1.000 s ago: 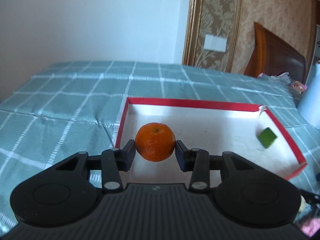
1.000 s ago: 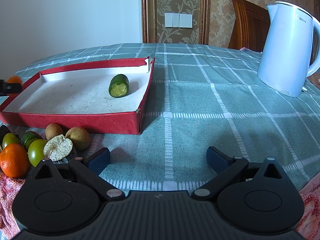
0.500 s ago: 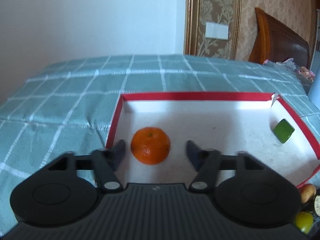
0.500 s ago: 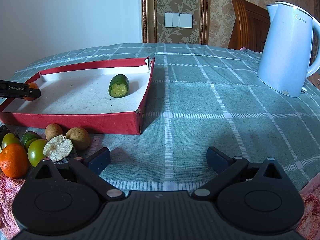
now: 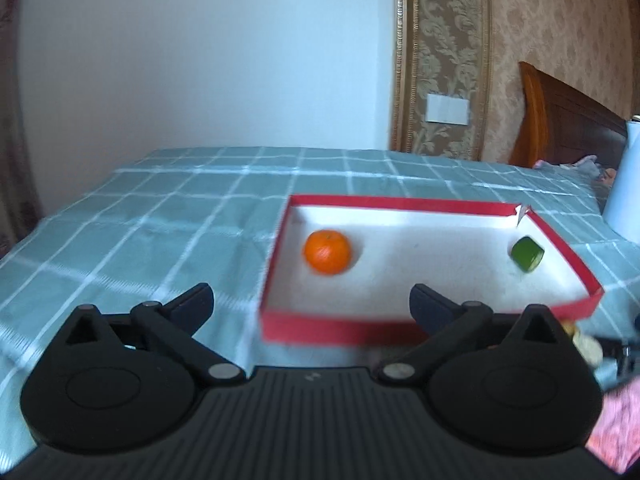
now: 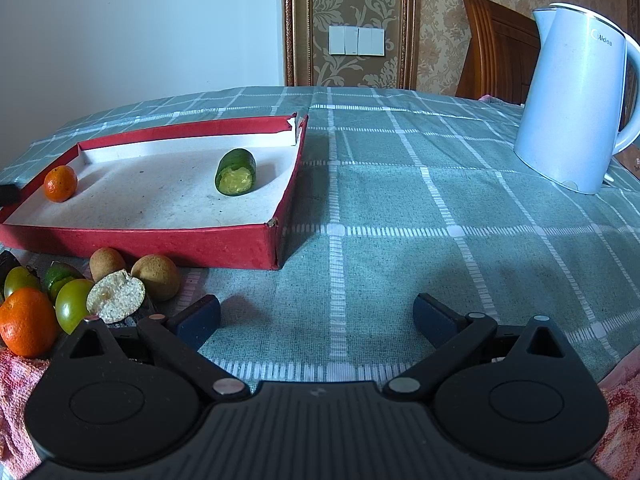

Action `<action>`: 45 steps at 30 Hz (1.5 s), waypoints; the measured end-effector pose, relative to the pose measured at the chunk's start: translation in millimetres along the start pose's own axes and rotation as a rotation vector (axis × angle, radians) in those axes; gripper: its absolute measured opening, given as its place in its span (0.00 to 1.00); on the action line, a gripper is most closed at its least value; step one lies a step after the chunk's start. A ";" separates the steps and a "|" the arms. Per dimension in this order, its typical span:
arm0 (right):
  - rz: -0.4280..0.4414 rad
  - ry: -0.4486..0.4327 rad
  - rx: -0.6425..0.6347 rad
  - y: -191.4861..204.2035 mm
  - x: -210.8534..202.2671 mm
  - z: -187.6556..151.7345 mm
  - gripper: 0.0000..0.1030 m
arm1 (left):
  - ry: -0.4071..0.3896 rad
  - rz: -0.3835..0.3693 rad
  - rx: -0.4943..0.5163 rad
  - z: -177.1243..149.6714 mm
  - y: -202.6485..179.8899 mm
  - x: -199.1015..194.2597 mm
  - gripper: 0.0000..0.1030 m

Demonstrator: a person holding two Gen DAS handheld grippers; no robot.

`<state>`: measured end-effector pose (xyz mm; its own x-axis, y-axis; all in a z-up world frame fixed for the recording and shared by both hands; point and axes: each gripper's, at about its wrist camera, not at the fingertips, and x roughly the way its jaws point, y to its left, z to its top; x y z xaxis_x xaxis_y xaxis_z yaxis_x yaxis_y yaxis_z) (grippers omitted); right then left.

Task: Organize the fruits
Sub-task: 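Withdraw the left tool from the tray while the right tool approaches a dark log chunk, then close the right tool around the dark chunk with pale cut top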

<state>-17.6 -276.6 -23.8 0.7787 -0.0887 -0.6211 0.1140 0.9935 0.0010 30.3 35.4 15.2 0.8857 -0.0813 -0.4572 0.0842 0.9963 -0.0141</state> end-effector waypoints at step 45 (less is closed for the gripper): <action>0.186 -0.092 -0.269 65.1 -32.8 -16.6 0.54 | 0.160 0.042 0.006 -49.9 18.4 -11.6 1.00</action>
<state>-46.0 -207.8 -16.4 0.8244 0.1021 -0.5567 -0.1926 0.9755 -0.1063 -1.1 55.9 -24.1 0.8042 -0.0342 -0.5934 0.0518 0.9986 0.0127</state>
